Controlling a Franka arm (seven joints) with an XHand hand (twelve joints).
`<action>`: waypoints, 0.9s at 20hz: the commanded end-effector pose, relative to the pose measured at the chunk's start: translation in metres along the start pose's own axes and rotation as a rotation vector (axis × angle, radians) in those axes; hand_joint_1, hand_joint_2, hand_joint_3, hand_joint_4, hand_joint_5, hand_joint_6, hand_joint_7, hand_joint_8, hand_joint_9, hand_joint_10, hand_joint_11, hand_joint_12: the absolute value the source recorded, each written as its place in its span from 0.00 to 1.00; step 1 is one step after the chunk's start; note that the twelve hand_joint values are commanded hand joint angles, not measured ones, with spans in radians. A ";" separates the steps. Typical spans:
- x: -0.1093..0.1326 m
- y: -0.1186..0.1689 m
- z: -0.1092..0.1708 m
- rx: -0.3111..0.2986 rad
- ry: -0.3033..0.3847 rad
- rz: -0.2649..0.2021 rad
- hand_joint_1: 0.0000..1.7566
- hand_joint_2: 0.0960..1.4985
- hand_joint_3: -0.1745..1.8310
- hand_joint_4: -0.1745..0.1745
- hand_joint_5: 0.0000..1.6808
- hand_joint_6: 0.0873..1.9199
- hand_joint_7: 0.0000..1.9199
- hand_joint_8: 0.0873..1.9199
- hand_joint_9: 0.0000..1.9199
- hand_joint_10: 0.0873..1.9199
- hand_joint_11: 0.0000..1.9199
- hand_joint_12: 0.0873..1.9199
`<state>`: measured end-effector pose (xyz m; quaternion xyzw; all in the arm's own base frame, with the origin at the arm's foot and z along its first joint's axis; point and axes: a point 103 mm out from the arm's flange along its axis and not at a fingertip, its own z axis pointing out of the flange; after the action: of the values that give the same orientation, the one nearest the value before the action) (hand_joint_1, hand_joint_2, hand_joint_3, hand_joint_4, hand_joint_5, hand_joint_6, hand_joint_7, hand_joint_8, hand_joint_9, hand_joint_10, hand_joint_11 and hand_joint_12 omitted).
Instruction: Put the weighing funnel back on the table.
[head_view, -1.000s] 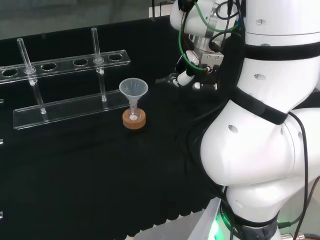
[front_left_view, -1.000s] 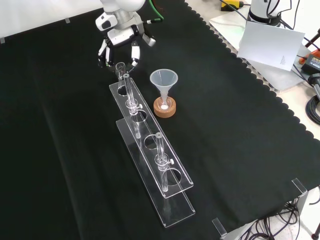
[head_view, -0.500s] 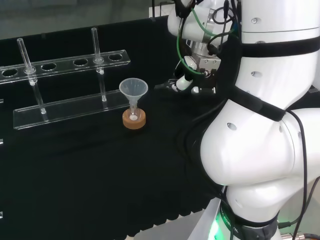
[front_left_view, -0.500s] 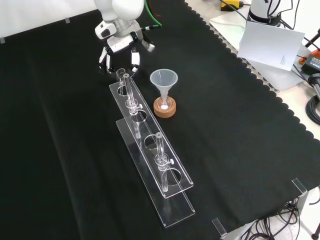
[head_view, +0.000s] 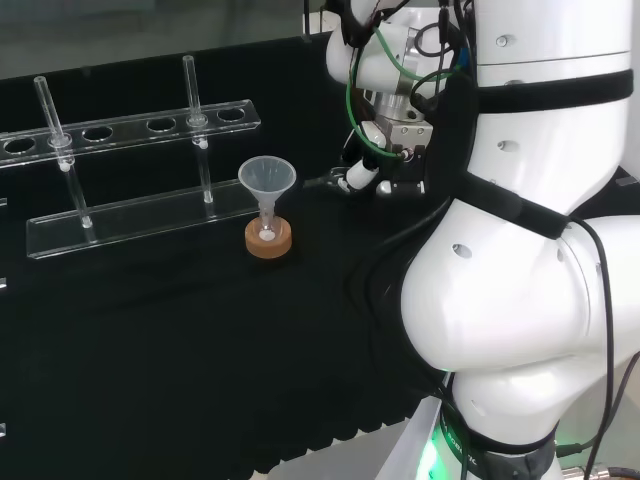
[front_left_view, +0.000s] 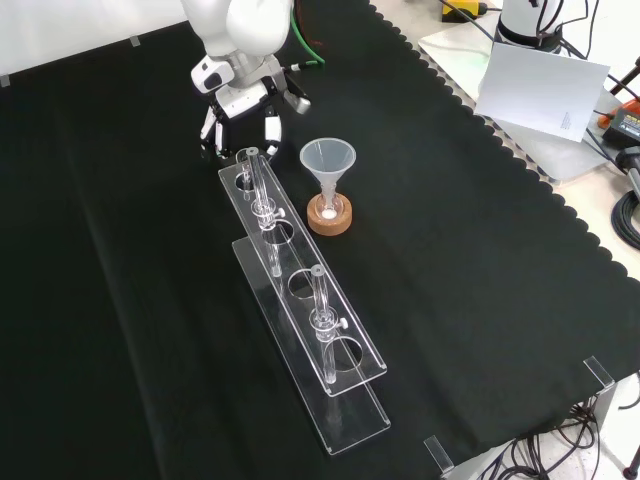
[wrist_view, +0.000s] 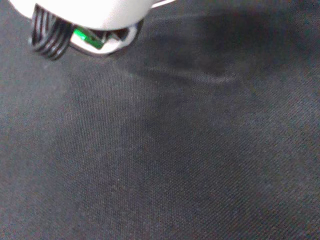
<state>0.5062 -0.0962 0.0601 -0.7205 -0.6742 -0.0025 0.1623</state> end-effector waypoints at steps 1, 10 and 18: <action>0.003 0.003 0.005 0.001 -0.001 -0.002 0.65 0.37 0.41 1.00 0.84 0.18 0.27 0.32 0.48 0.16 0.39 0.55; 0.003 0.003 0.009 0.002 -0.013 0.003 0.65 0.37 0.41 1.00 0.84 0.18 0.27 0.32 0.48 0.16 0.39 0.55; 0.001 -0.001 0.009 0.015 -0.050 -0.015 0.65 0.39 0.40 1.00 0.81 0.22 0.27 0.32 0.48 0.16 0.40 0.55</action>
<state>0.5047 -0.0935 0.0509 -0.7188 -0.6779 0.0118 0.1535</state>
